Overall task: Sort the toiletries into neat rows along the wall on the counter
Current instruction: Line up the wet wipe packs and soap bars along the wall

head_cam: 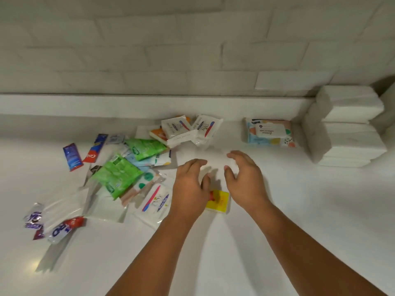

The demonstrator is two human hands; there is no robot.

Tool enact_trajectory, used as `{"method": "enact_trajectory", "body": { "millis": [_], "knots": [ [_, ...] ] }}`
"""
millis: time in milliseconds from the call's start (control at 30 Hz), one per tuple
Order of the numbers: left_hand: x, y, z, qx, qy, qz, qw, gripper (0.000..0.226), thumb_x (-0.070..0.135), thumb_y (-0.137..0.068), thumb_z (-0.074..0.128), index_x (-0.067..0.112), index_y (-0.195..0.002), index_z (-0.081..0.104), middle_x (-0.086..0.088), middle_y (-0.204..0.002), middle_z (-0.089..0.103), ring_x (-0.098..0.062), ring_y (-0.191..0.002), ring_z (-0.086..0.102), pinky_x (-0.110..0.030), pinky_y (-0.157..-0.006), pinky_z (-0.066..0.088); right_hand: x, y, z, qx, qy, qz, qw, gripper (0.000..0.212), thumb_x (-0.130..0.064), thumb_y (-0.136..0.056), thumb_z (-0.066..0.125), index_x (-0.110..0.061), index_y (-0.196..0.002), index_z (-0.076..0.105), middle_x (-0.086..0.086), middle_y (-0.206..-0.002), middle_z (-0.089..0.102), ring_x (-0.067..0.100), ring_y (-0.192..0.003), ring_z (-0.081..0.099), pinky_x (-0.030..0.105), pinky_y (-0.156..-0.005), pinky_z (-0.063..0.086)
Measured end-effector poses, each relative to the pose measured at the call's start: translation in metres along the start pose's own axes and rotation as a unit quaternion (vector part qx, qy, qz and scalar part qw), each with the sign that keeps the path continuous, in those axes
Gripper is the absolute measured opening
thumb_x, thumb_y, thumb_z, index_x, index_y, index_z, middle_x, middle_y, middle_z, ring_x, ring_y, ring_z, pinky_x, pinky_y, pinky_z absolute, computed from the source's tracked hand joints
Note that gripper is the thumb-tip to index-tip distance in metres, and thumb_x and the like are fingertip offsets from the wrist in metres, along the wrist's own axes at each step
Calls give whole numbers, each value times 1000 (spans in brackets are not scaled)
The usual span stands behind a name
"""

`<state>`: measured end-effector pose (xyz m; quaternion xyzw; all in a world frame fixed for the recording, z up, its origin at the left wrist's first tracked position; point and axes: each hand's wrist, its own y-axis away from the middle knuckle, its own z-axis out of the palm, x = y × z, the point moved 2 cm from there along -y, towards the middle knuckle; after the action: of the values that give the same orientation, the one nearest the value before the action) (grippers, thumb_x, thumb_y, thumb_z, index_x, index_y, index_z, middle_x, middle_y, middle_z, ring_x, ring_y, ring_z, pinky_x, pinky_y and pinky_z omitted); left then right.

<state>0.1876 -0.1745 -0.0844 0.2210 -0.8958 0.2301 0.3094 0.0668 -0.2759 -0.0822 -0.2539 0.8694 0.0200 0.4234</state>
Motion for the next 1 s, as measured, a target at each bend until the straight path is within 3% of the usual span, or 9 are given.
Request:
{"method": "enact_trajectory", "body": {
  "millis": [100, 267, 367, 433, 533, 600, 767, 867, 1000],
  "knots": [
    [-27, 14, -43, 11, -37, 11, 999, 36, 4, -86, 66, 14, -120, 64, -3, -123, 62, -23, -117, 52, -19, -100, 35, -39, 20, 25, -25, -31, -17, 999, 30, -18, -92, 61, -17, -122, 63, -2, -126, 62, 14, -117, 57, 27, -104, 43],
    [-71, 27, -96, 9, -72, 10, 997, 37, 2, -86, 65, 12, -121, 65, -3, -122, 64, -23, -112, 52, -20, -95, 37, -91, 39, 75, -86, -77, -7, 993, 25, -20, -91, 61, -16, -116, 65, -6, -107, 69, 10, -86, 65, 31, -86, 54],
    [-92, 33, -115, 5, -78, 24, 997, 33, 5, -87, 68, 12, -119, 67, -3, -118, 66, -25, -108, 55, -28, -90, 45, -115, 44, 98, -110, -85, 25, 990, 27, -17, -91, 59, -16, -118, 64, -2, -101, 72, 8, -73, 65, 11, -77, 48],
    [-105, 38, -122, -9, -91, 38, 995, 36, 6, -85, 70, 10, -121, 66, -5, -119, 66, -24, -110, 54, -30, -92, 46, -127, 48, 113, -124, -62, 25, 990, 32, -16, -91, 59, -18, -124, 61, 0, -106, 70, 11, -78, 66, 12, -76, 47],
    [-120, 42, -128, -15, -117, 68, 991, 41, 6, -79, 76, 7, -119, 67, -8, -119, 68, -24, -109, 52, -34, -91, 51, -134, 49, 133, -158, 16, -4, 987, 46, -9, -88, 62, -21, -132, 57, 2, -122, 58, 20, -100, 62, 27, -92, 48],
    [-131, 43, -132, -6, -128, 87, 988, 41, 8, -77, 78, 5, -117, 67, -9, -118, 68, -24, -108, 53, -36, -92, 52, -135, 46, 142, -159, 77, -35, 984, 49, -3, -84, 63, -20, -130, 59, 3, -124, 49, 22, -104, 59, 28, -93, 47],
    [-150, 41, -140, -22, -127, 99, 987, 45, 15, -79, 76, 7, -122, 66, -9, -128, 65, -25, -116, 51, -36, -101, 47, -140, 36, 146, -98, 162, -95, 977, 24, -7, -82, 66, -14, -104, 73, 4, -119, 55, 24, -106, 55, 30, -83, 49],
    [-159, 40, -146, -36, -129, 98, 986, 50, 19, -78, 77, 10, -125, 64, -7, -132, 63, -24, -122, 51, -35, -106, 43, -148, 31, 147, -71, 184, -155, 968, 13, -5, -72, 73, -11, -83, 76, 6, -99, 68, 31, -93, 61, 39, -75, 54],
    [-167, 36, -154, -22, -104, 83, 991, 54, 21, -80, 78, 11, -130, 61, -4, -133, 62, -23, -123, 53, -37, -106, 44, -161, 30, 147, -88, 117, -160, 976, 12, -6, -81, 66, -11, -90, 73, 5, -99, 71, 28, -95, 62, 40, -82, 52]
  ]
}}
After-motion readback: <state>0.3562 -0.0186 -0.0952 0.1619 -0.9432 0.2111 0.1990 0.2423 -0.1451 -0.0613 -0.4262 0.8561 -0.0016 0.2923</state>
